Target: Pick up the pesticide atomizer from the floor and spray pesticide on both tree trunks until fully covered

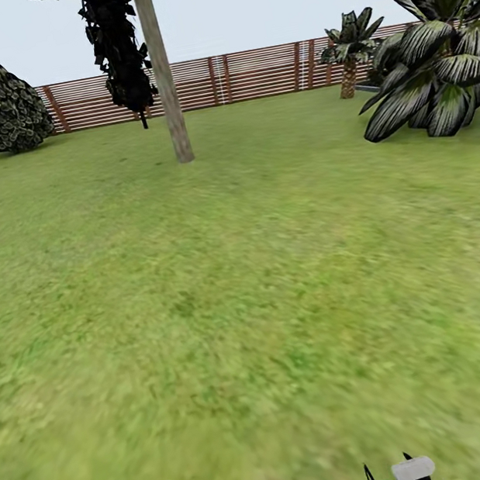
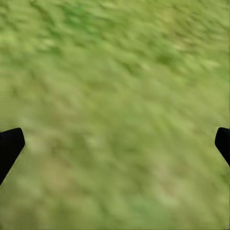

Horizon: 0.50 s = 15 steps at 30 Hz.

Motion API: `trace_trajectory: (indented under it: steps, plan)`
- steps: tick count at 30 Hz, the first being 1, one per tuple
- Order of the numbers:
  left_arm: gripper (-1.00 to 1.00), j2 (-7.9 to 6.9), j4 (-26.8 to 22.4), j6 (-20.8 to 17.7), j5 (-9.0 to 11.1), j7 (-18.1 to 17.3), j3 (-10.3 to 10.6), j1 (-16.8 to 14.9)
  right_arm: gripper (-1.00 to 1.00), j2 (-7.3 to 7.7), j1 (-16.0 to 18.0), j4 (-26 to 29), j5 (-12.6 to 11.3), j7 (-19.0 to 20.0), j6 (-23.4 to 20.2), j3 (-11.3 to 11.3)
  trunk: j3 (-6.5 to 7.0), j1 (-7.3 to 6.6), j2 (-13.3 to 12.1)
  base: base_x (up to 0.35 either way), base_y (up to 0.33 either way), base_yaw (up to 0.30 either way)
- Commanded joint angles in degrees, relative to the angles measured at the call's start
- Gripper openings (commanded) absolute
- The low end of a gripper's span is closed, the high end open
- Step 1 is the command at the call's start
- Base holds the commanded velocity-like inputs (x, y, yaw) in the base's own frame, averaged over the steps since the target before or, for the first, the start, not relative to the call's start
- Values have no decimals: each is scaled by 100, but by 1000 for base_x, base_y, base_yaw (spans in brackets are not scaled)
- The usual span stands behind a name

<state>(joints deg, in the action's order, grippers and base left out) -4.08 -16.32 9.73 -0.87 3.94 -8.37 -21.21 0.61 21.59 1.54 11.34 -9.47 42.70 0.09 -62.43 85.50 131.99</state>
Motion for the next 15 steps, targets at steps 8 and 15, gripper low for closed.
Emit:
trace_trajectory:
  steps: [8,15]
  plan:
    - [-100,0,7,21,-10,10,-7,-5,100,0,3,-5,61,-55,10,0,-4,2,1,291,177,0]
    - [-100,-2,7,21,-10,10,-7,-5,100,0,3,-5,61,-55,10,0,-4,2,1,291,177,0]
